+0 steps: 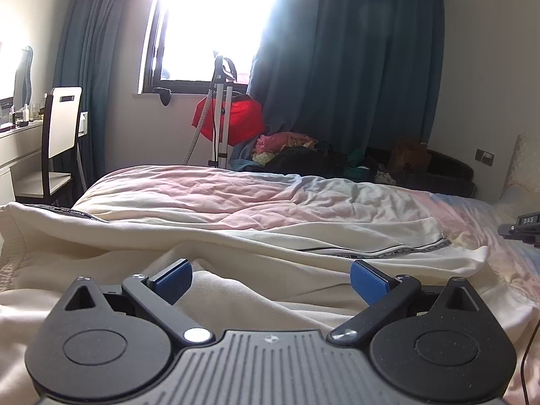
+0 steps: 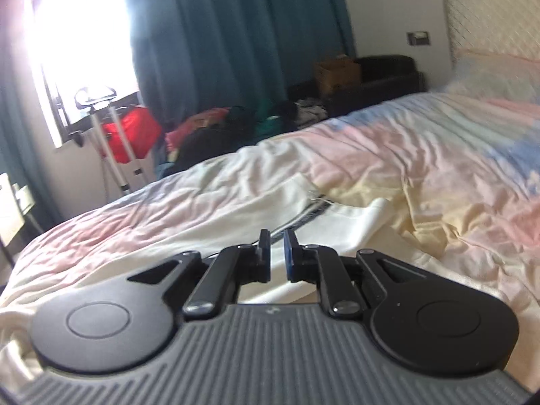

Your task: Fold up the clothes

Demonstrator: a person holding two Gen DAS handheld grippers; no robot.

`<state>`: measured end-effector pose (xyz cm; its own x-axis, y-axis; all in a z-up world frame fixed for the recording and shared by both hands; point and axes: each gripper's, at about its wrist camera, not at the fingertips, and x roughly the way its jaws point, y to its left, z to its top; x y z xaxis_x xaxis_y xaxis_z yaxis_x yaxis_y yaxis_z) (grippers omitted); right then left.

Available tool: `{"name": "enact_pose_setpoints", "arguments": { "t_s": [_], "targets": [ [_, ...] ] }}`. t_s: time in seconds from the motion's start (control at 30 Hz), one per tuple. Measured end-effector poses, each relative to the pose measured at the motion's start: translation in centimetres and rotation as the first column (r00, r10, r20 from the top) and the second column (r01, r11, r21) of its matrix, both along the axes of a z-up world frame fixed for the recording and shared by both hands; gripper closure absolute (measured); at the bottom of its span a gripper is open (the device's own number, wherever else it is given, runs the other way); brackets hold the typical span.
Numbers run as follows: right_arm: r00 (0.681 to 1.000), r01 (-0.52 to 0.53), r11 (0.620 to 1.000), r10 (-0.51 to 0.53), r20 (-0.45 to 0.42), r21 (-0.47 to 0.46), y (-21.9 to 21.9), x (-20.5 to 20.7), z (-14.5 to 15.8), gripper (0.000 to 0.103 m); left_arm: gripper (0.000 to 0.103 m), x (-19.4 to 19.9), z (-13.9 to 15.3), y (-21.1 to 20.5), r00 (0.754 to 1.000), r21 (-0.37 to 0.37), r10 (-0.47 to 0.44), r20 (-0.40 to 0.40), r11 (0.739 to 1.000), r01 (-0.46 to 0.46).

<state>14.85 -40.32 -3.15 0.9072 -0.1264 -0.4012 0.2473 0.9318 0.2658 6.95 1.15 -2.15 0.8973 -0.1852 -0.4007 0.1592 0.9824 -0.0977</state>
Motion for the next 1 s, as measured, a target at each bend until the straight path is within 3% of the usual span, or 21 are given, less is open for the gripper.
{"name": "enact_pose_setpoints", "arguments": {
  "t_s": [0.13, 0.23, 0.27, 0.33, 0.47, 0.6, 0.8, 0.9, 1.0],
  "targets": [
    [0.989, -0.134, 0.991, 0.134, 0.058, -0.003, 4.2, -5.2, 3.0, 0.091, 0.002, -3.6, 1.9, 0.8, 1.000, 0.017, 0.022, -0.016, 1.000, -0.021],
    [0.977, -0.179, 0.981, 0.186, 0.105, -0.073, 7.2, -8.0, 4.6, 0.088, 0.002, -6.7, 3.4, 1.6, 0.999, 0.056, 0.041, -0.009, 0.998, -0.040],
    [0.974, -0.182, 0.980, 0.191, 0.125, -0.084, 7.8, -8.8, 4.7, 0.076, 0.002, -7.8, 4.0, 1.9, 0.999, 0.073, 0.046, -0.003, 0.996, -0.046],
    [0.967, -0.183, 0.979, 0.196, 0.161, -0.093, 8.9, -10.3, 4.8, 0.007, 0.002, -9.2, 4.8, 2.6, 0.998, 0.103, 0.067, -0.007, 0.993, -0.066],
    [0.964, -0.215, 0.975, 0.220, 0.149, -0.049, 9.6, -11.2, 3.6, 0.002, 0.000, -10.9, 6.1, 5.3, 0.988, 0.108, 0.143, -0.058, 0.985, -0.136],
    [0.964, -0.215, 0.969, 0.230, 0.133, -0.119, 10.7, -11.3, 3.3, 0.002, 0.000, -11.3, 6.6, 9.5, 0.959, 0.049, 0.240, -0.152, 0.971, -0.235],
    [0.972, -0.185, 0.971, 0.204, 0.119, -0.154, 11.0, -11.2, 2.8, 0.002, 0.000, -11.4, 6.0, 17.5, 0.857, -0.046, 0.414, -0.307, 0.893, -0.448],
    [0.978, -0.172, 0.973, 0.188, 0.095, -0.157, 11.0, -10.7, 2.3, 0.002, 0.000, -11.5, 4.9, 21.9, 0.762, -0.137, 0.477, -0.439, 0.802, -0.581],
    [0.980, -0.169, 0.973, 0.183, 0.078, -0.157, 11.0, -10.4, 2.0, 0.002, 0.000, -11.1, 2.9, 25.8, 0.675, -0.225, 0.478, -0.562, 0.697, -0.681]
  ]
}}
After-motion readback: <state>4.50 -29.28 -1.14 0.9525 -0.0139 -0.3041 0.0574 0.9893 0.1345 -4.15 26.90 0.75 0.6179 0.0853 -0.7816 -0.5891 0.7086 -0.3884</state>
